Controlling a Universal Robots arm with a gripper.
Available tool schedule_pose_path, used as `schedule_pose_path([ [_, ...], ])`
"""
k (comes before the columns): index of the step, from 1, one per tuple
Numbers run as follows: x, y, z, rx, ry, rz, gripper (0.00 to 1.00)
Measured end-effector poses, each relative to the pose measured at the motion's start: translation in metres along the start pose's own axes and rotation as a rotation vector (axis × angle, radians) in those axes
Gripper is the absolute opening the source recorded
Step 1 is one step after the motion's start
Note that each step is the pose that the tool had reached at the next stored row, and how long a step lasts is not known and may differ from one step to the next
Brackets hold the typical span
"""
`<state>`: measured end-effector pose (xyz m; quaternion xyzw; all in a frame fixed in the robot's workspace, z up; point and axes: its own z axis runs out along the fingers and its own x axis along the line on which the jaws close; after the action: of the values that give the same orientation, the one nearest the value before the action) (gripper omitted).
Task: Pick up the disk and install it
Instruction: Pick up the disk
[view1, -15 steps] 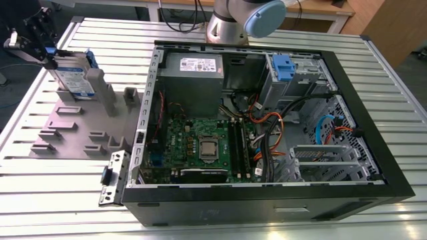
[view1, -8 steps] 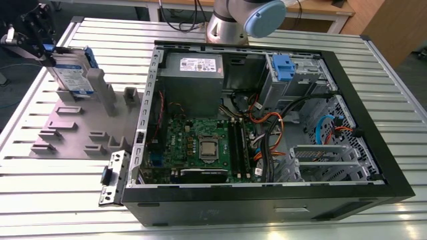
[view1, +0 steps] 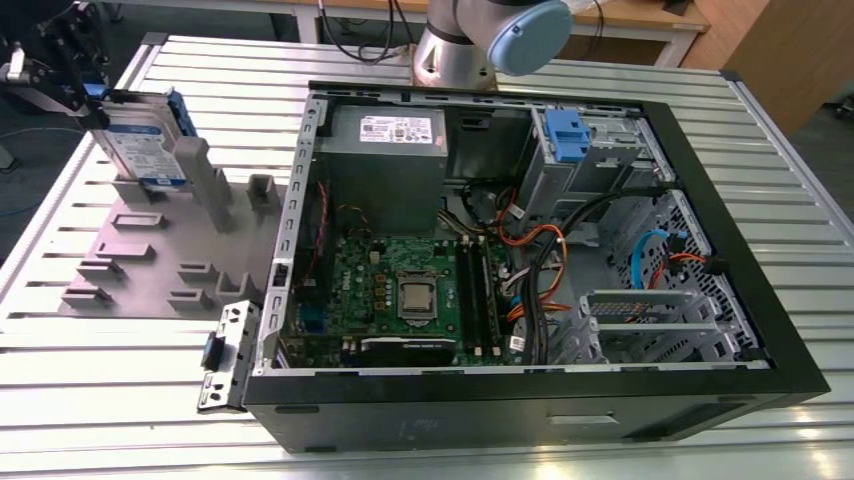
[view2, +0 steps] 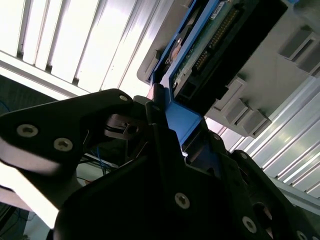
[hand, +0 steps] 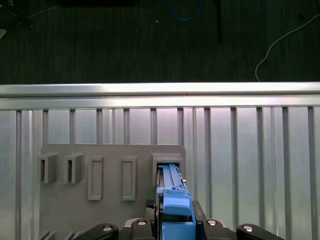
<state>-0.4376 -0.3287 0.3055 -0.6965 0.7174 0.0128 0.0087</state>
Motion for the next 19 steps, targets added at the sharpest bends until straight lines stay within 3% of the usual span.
schedule_pose_path([
  [14,-0.0001,0.0000,-0.0024,-0.0002,0.0001,0.000,0.36],
  [16,-0.0003,0.0001,-0.0098,-0.0003,0.0002,0.000,0.36],
  [19,-0.0003,0.0001,-0.0101,-0.0004,0.0002,0.000,0.36],
])
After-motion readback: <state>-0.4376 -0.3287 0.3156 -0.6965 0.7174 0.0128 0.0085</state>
